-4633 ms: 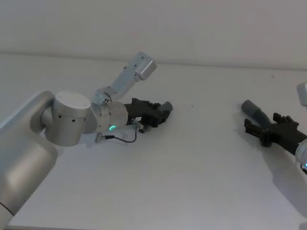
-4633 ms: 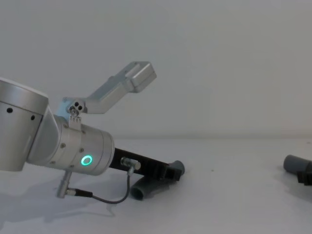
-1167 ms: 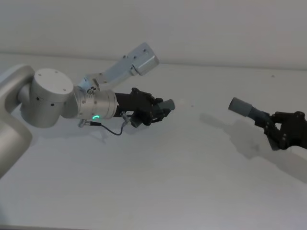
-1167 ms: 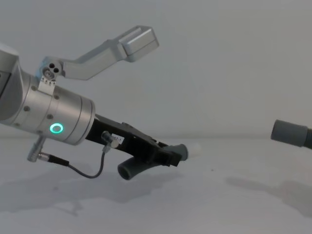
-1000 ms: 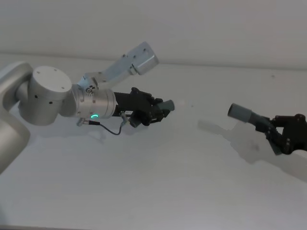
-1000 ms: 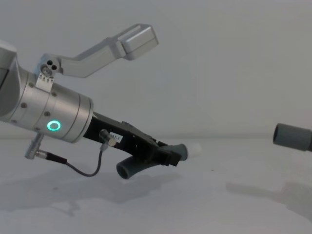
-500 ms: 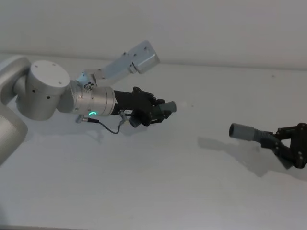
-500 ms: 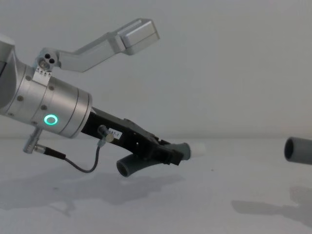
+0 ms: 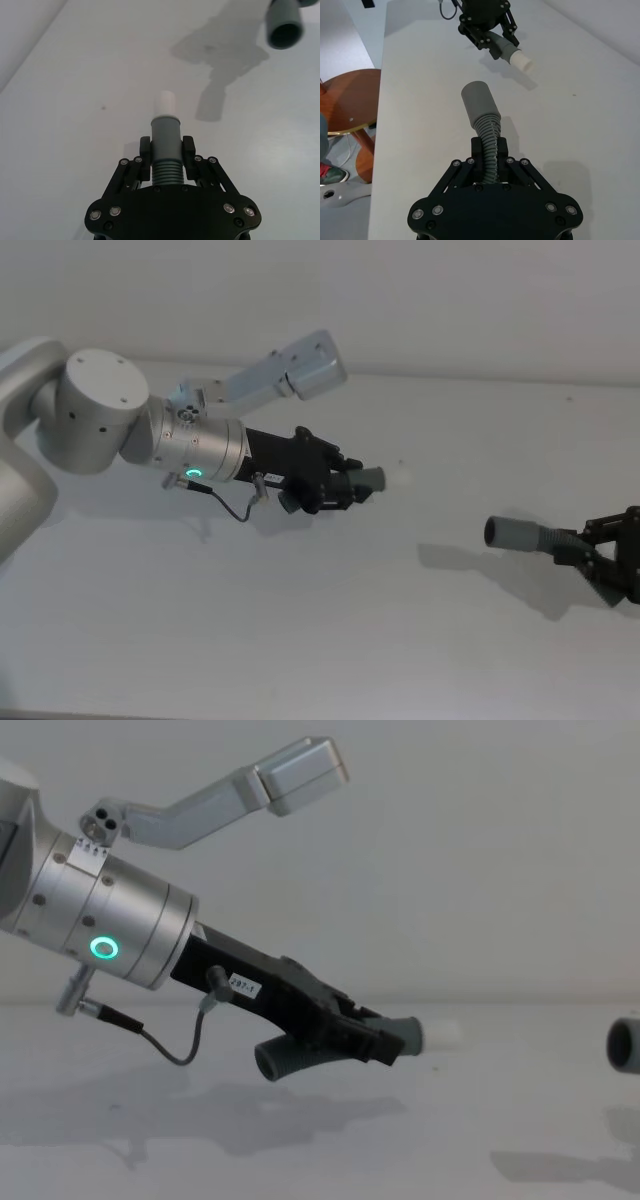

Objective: Use both hands to pick up one end of the pipe from the table, align the ends, and insert them.

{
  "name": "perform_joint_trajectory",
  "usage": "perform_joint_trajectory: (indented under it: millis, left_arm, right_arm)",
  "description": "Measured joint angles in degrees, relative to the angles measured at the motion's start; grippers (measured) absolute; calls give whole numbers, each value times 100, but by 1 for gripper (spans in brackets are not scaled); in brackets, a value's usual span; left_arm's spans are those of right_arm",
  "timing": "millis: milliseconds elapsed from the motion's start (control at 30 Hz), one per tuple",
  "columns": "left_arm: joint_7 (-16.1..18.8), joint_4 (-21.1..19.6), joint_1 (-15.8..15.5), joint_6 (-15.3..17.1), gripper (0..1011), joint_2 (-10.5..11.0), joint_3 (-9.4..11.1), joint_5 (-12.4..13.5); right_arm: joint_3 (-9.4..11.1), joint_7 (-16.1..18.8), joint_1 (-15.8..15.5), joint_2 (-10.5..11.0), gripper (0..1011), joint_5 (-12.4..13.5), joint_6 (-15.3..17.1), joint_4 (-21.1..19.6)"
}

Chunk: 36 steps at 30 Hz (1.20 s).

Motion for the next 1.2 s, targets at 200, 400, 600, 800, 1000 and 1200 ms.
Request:
perform_joint_trajectory:
  millis: [200,400,600,800,1000,1200]
  left_arm:
    - [-400,-3,-163,-150,368,60,185,-4]
    - [-732,-54,-297,-250,368,118,347,0]
    - [-1012,-132,-432,-322,368,186,495,13]
    - [-1199,-195,-535,-382,368,240,604,27]
    - [-1306,-234,-623,-462,368,253,669,30]
    - [-1359,-253,-697,-537,368,231,713,27]
  right_arm:
    - [-23,90,28,27,158,20,-8,25]
    - [-34,149,43,44,158,29,-14,41]
    - [-43,182,54,56,158,33,-20,50]
    - [-47,202,59,61,158,36,-22,55]
    - [-50,212,62,64,158,38,-22,58]
    - [-53,220,65,67,158,41,-22,61]
